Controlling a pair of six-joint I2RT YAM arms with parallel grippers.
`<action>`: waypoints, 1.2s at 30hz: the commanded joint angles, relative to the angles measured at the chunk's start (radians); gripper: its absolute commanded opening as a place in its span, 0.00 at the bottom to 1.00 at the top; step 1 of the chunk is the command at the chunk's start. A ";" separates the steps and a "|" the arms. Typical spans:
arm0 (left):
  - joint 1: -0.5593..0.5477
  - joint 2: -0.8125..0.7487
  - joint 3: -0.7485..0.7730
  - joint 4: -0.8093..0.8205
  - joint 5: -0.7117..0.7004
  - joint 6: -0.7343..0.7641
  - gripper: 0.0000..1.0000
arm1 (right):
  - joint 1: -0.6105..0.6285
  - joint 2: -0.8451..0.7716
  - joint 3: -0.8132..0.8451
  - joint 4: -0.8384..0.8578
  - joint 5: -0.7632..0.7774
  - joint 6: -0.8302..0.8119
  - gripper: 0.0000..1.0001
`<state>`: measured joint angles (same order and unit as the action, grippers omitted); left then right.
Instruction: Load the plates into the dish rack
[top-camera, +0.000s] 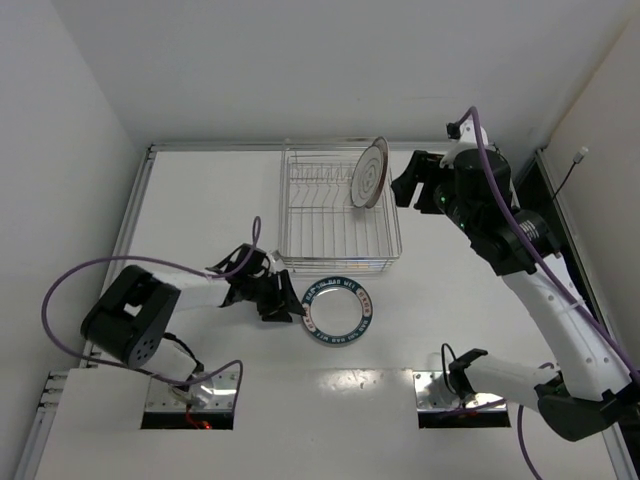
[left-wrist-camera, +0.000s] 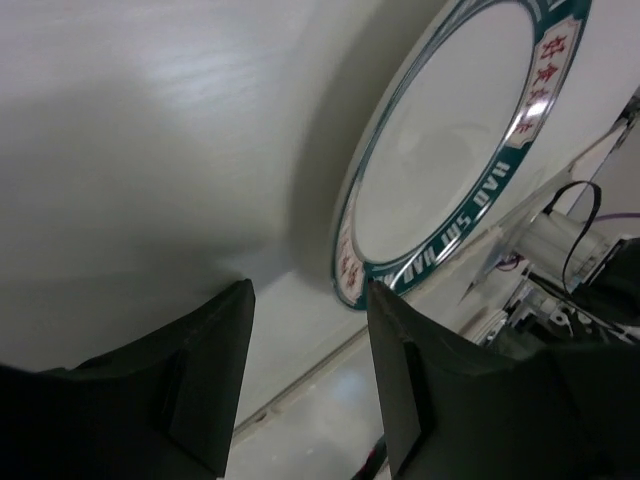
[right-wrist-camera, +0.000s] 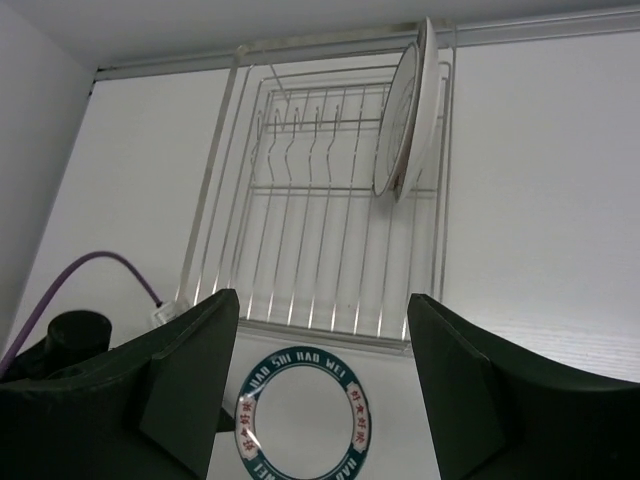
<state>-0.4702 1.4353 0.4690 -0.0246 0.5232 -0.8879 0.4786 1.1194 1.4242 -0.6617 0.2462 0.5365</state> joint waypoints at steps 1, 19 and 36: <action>-0.053 0.132 0.115 0.042 0.000 0.040 0.46 | -0.012 -0.029 -0.005 0.020 -0.030 -0.023 0.66; -0.136 0.203 0.237 -0.058 -0.012 0.060 0.00 | -0.031 -0.038 0.033 -0.009 -0.012 -0.052 0.66; -0.220 -0.364 0.273 -0.026 -0.080 -0.083 0.00 | -0.080 -0.102 -0.212 0.051 -0.264 0.008 0.69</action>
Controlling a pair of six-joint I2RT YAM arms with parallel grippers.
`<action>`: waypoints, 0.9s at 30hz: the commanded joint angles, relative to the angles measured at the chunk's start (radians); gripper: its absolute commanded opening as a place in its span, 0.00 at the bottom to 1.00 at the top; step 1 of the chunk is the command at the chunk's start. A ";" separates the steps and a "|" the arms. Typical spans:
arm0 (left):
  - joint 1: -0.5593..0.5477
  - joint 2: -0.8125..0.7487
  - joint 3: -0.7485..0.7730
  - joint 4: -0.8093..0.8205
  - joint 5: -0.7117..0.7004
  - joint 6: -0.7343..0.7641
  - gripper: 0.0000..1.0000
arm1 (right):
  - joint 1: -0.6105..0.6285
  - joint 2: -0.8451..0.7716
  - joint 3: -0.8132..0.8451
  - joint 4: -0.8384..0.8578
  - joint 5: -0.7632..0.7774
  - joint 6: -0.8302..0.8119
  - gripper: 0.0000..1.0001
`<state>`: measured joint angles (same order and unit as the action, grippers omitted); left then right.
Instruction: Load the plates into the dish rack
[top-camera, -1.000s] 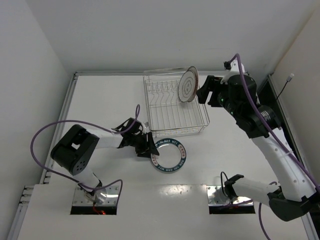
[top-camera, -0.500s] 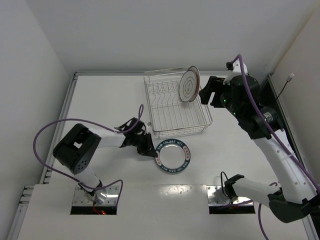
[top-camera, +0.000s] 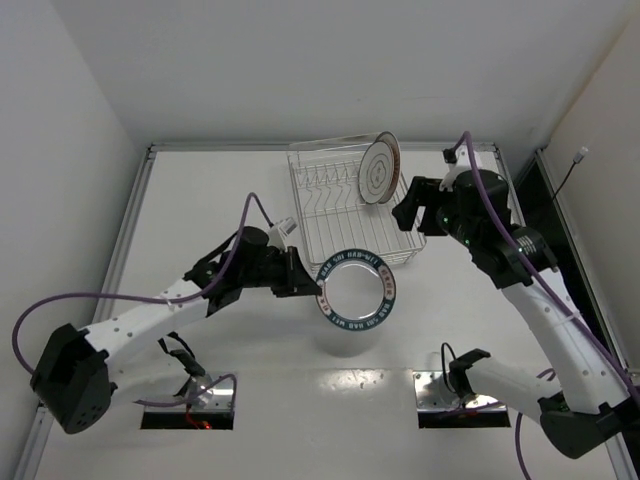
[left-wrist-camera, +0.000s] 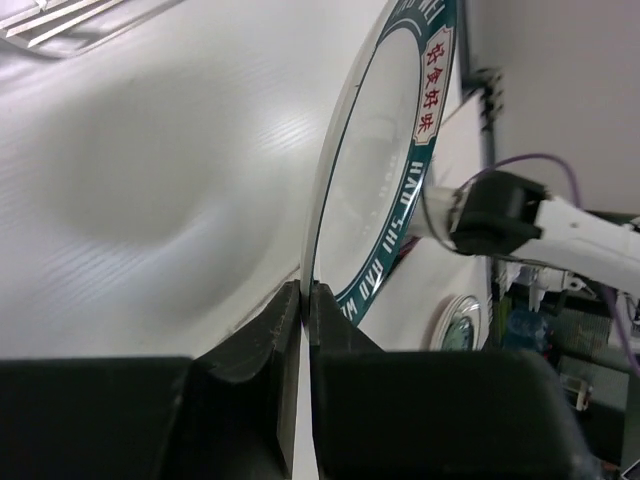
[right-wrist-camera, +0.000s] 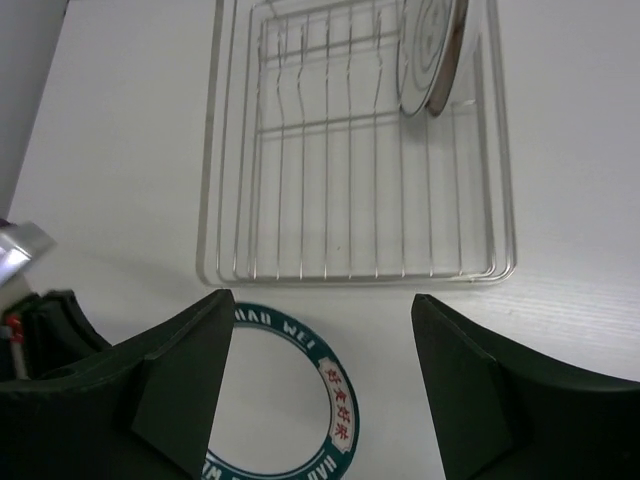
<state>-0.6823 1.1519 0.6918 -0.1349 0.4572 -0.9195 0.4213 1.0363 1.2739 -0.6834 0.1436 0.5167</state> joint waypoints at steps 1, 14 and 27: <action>-0.008 -0.095 0.063 0.084 -0.028 -0.051 0.00 | -0.023 -0.034 -0.080 0.090 -0.192 0.028 0.69; 0.107 -0.147 0.264 0.057 0.055 -0.002 0.00 | -0.078 -0.064 -0.255 0.257 -0.540 0.009 0.71; 0.116 -0.069 0.291 -0.130 -0.061 0.019 0.45 | -0.127 -0.036 -0.229 0.452 -0.491 0.177 0.00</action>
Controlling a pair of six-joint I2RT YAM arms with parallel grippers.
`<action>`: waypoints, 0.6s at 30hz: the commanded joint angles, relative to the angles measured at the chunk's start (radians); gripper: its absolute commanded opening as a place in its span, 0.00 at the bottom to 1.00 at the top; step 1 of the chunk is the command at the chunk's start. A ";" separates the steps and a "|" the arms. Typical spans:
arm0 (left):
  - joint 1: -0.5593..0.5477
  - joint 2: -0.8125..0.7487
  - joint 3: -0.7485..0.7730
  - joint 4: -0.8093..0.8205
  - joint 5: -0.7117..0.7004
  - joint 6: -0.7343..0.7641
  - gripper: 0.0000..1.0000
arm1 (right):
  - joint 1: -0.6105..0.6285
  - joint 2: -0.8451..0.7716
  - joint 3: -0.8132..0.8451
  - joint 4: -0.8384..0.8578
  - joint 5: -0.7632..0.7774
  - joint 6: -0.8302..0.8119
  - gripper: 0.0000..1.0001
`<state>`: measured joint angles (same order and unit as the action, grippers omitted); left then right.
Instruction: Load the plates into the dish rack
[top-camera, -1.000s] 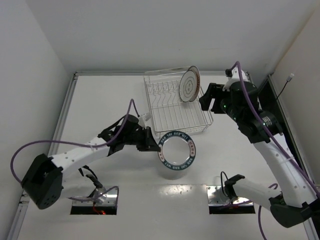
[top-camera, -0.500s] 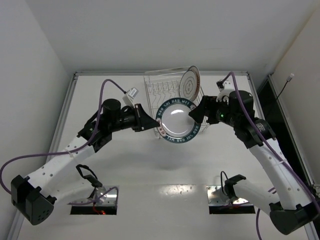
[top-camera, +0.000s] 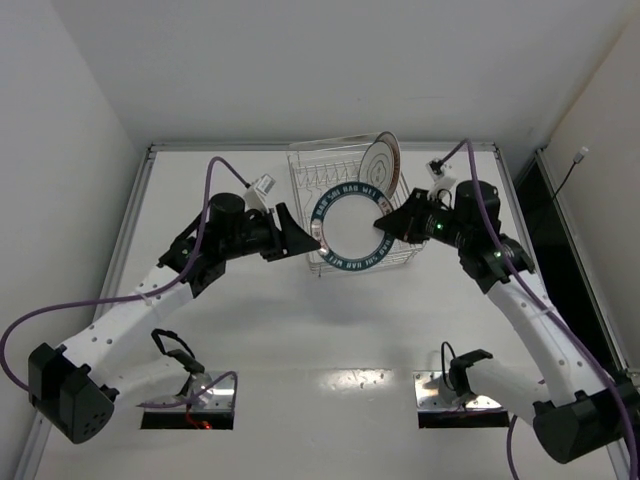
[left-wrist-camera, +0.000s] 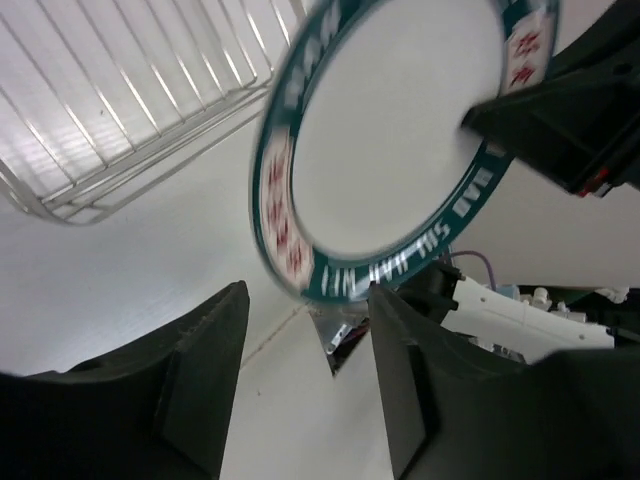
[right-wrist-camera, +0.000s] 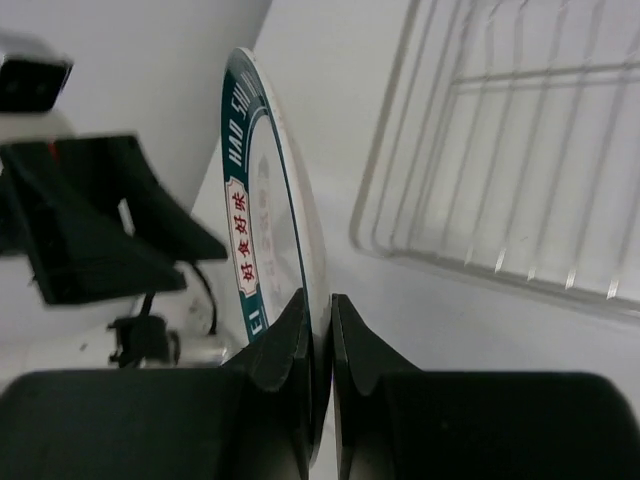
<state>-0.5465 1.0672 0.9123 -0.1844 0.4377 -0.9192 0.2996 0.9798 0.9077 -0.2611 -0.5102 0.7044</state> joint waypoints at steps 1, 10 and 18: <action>-0.020 0.016 0.083 -0.172 -0.080 0.031 0.50 | -0.005 0.039 0.181 -0.001 0.233 -0.026 0.00; -0.010 0.025 0.051 -0.309 -0.203 0.066 0.54 | 0.151 0.456 0.589 -0.156 1.114 -0.235 0.00; -0.010 0.016 0.022 -0.319 -0.185 0.066 0.54 | 0.170 0.815 0.876 -0.138 1.337 -0.395 0.00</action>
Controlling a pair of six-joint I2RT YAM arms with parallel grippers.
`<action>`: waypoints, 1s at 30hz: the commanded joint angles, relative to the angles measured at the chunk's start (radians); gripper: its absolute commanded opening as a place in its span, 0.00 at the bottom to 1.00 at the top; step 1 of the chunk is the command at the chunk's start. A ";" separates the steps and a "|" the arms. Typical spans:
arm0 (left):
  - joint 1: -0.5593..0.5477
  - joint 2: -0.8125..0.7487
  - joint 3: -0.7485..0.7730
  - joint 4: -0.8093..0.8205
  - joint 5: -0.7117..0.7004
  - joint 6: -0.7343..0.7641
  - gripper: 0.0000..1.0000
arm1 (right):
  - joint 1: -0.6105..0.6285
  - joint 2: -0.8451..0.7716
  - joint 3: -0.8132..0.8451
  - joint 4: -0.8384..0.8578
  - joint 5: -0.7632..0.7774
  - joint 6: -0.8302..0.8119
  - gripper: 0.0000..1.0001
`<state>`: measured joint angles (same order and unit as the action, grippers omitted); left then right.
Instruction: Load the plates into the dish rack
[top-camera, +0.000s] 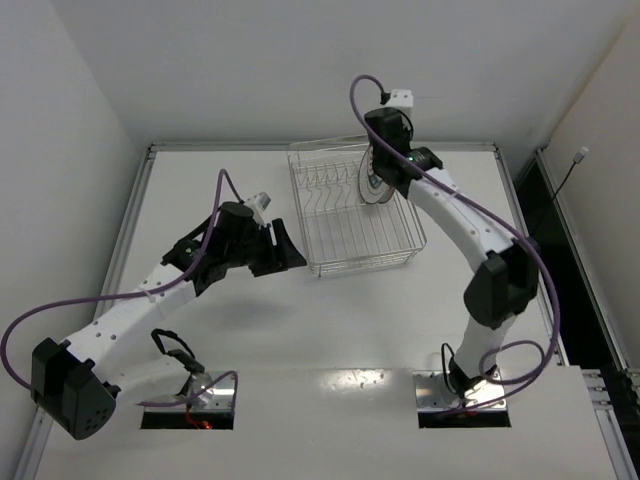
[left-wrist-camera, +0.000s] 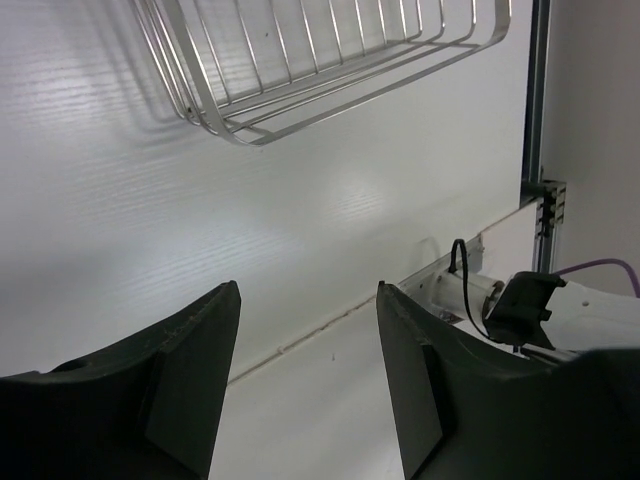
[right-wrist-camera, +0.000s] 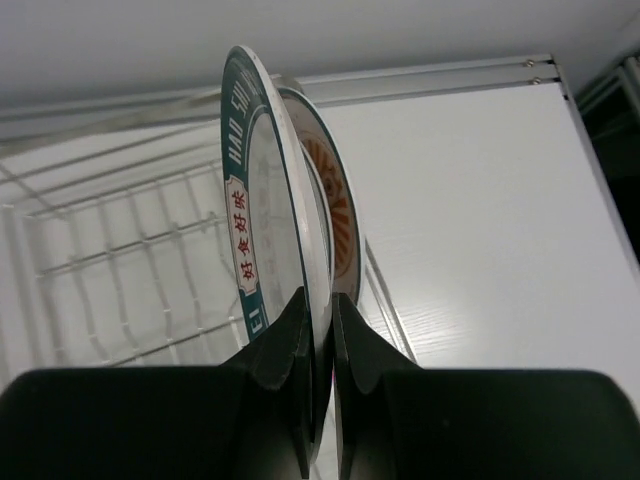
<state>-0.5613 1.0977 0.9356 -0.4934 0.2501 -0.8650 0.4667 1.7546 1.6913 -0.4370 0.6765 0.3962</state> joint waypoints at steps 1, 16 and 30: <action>0.005 -0.015 -0.001 -0.010 0.003 0.021 0.54 | 0.003 0.067 0.126 0.050 0.150 -0.098 0.00; 0.005 -0.015 -0.011 -0.047 -0.006 0.031 0.54 | -0.042 0.357 0.188 0.178 -0.041 -0.154 0.00; 0.014 0.016 0.009 -0.037 -0.070 0.018 0.54 | -0.071 0.231 0.131 -0.045 -0.271 -0.073 0.42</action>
<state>-0.5606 1.0992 0.9260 -0.5411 0.2344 -0.8463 0.3988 2.1544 1.8477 -0.4271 0.5037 0.2897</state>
